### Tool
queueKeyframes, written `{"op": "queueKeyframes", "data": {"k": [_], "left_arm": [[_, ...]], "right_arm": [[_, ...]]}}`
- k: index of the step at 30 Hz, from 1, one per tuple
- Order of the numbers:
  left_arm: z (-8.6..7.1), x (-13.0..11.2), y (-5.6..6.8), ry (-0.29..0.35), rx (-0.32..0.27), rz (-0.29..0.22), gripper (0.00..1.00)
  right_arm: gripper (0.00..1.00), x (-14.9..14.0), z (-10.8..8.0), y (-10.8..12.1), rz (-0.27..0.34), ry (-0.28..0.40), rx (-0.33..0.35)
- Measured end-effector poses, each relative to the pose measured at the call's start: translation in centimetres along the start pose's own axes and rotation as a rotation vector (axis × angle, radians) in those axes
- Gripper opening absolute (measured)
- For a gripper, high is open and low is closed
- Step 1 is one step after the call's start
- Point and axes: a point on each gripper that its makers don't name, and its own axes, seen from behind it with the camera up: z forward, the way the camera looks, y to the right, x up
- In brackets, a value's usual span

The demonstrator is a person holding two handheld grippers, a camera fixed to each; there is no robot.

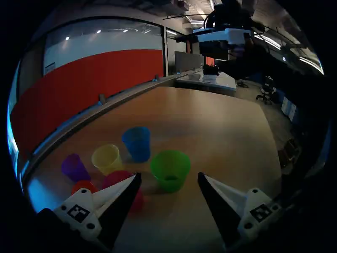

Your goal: Pour water

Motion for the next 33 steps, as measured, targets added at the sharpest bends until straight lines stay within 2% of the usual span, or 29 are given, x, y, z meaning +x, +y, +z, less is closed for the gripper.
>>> {"op": "queueKeyframes", "data": {"k": [14, 33], "left_arm": [[2.2, -0.9, -0.1, -0.034, 0.014, 0.0, 1.0], [5.2, -1.2, 0.1, -0.054, 0.001, 0.005, 1.0]], "right_arm": [[1.0, -0.4, -0.2, 0.3, -0.005, 0.002, -0.014], [1.0, -0.5, -0.5, 0.8, -0.008, -0.002, -0.031]]}}
